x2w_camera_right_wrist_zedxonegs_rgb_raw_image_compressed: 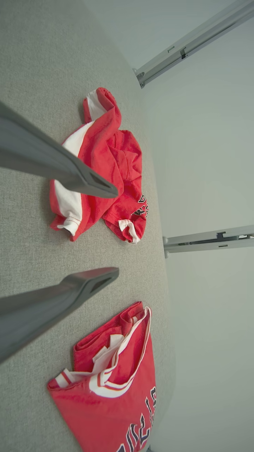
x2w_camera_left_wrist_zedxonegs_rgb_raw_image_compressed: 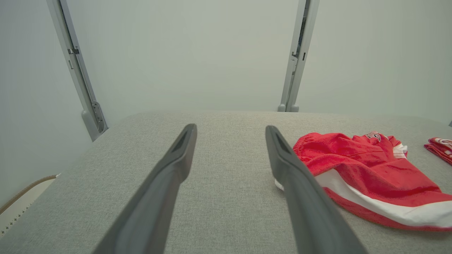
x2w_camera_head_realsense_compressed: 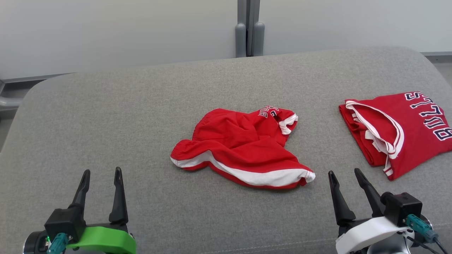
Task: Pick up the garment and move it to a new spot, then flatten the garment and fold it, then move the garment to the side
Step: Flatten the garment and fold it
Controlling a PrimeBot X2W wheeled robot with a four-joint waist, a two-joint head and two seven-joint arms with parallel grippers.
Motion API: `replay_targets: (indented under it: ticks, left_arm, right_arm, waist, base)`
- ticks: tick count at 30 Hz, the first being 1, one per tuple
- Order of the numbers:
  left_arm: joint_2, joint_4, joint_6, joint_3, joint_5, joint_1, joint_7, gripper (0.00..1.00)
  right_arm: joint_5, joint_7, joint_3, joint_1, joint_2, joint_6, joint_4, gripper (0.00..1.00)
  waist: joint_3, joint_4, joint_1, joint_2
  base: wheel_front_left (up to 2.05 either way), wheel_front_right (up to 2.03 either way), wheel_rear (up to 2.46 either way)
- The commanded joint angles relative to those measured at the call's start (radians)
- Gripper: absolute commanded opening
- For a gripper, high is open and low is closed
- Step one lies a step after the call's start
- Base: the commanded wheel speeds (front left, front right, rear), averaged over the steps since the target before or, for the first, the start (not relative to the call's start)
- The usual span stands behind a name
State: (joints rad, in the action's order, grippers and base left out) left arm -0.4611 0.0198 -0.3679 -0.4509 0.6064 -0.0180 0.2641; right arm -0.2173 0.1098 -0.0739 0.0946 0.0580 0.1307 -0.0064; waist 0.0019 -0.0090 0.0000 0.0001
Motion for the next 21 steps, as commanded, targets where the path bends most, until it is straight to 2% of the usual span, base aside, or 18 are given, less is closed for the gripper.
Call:
replay_targets:
  ticks: [1,21]
  left_arm:
    - [-0.002,-0.006,0.005,0.006,-0.008,0.014,0.001,1.00]
    - [0.016,-0.040,0.054,0.003,-0.024,-0.008,-0.007,1.00]
  right_arm:
    - [0.004,-0.003,0.002,0.009,0.002,0.000,-0.004,1.00]
    - [-0.008,-0.018,-0.008,0.016,-0.005,0.000,-0.013,1.00]
  waist:
    - [-0.007,0.003,0.0000,-0.0001]
    - [-0.008,0.007,0.0000,-0.0001]
  base:
    - [0.00,0.00,0.00]
    - [0.00,0.00,0.00]
